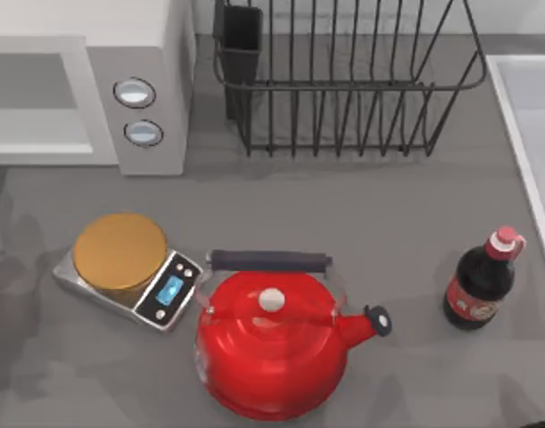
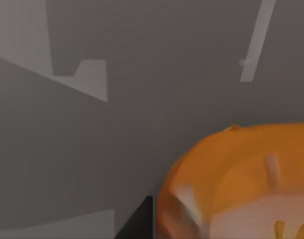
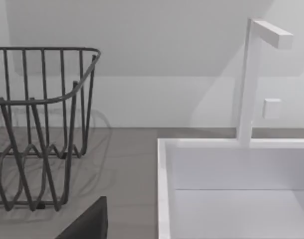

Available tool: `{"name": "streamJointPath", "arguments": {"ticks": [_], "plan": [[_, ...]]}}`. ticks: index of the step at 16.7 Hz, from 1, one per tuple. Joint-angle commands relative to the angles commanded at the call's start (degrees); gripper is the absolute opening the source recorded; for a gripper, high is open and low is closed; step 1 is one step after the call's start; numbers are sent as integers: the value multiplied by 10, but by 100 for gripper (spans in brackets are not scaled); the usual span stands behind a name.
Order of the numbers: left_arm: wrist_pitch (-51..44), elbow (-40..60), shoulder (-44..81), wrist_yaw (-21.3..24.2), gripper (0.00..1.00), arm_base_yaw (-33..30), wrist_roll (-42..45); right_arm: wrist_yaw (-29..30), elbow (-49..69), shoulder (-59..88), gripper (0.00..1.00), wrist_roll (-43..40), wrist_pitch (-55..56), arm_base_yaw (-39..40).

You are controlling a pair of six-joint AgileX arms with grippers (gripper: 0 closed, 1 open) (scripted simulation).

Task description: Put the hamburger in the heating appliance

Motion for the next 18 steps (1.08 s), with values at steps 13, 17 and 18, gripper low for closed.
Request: {"name": "streamJointPath", "arguments": {"ticks": [13,17,18], "plan": [[-204,123,-76,0,0,-1,-3,0,0,0,100,0,0,0],[-170,118,-66,1,0,-2,-25,0,0,0,100,0,0,0],[-147,113,-60,3,0,-4,-40,0,0,0,100,0,0,0]]}}
